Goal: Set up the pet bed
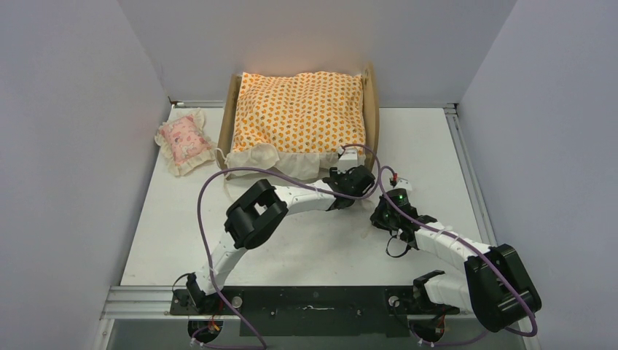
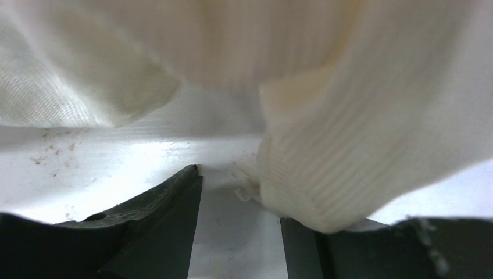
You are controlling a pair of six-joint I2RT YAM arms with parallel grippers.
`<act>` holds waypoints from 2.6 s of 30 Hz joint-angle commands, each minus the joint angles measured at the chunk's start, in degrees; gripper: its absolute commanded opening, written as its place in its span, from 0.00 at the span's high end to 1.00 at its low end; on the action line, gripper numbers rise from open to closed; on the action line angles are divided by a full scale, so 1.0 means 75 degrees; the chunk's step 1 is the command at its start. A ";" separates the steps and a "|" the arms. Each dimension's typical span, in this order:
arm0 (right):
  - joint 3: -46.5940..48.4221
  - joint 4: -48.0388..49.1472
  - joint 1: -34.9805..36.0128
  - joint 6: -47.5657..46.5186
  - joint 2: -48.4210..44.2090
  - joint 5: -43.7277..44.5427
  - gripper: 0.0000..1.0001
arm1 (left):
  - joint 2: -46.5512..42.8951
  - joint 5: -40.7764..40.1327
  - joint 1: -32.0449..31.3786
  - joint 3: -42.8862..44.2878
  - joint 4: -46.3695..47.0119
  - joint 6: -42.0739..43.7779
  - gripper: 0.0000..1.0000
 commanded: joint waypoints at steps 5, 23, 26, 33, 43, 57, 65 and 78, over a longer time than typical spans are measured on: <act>-0.0092 0.0602 -0.0117 0.0074 -0.0130 -0.0287 0.95 | 0.0593 -0.0295 -0.0268 0.0301 -0.2144 -0.0326 0.61; -0.0138 0.0302 -0.0262 -0.0004 -0.0221 -0.0301 0.95 | -0.1450 -0.0783 -0.0200 -0.0768 -0.0760 0.0850 1.00; -0.0083 0.0073 -0.0337 -0.0020 -0.0187 -0.0149 0.95 | -0.1820 -0.1115 -0.0203 -0.0428 -0.0299 0.1795 1.00; -0.0030 0.0115 -0.0492 -0.0047 -0.0144 -0.0141 0.95 | -0.2399 -0.1172 -0.0308 0.0263 0.1072 0.3772 1.00; -0.0136 0.0887 -0.0516 -0.0125 0.0102 -0.0816 0.95 | -0.1761 -0.0711 -0.0181 0.2126 0.2376 0.5789 1.00; 0.0159 0.0976 -0.0562 -0.0121 0.0489 -0.0912 0.95 | 0.0022 -0.0035 0.0873 0.5942 0.1183 0.5723 1.00; -0.0227 0.1375 -0.0880 0.0094 0.1141 -0.0456 0.95 | 0.0001 0.0164 0.1116 0.6507 0.1345 0.5605 1.00; 0.0401 -0.0187 -0.2056 0.0232 -0.0874 0.0293 0.95 | -0.0338 0.0240 0.1583 0.6429 0.1396 0.5278 1.00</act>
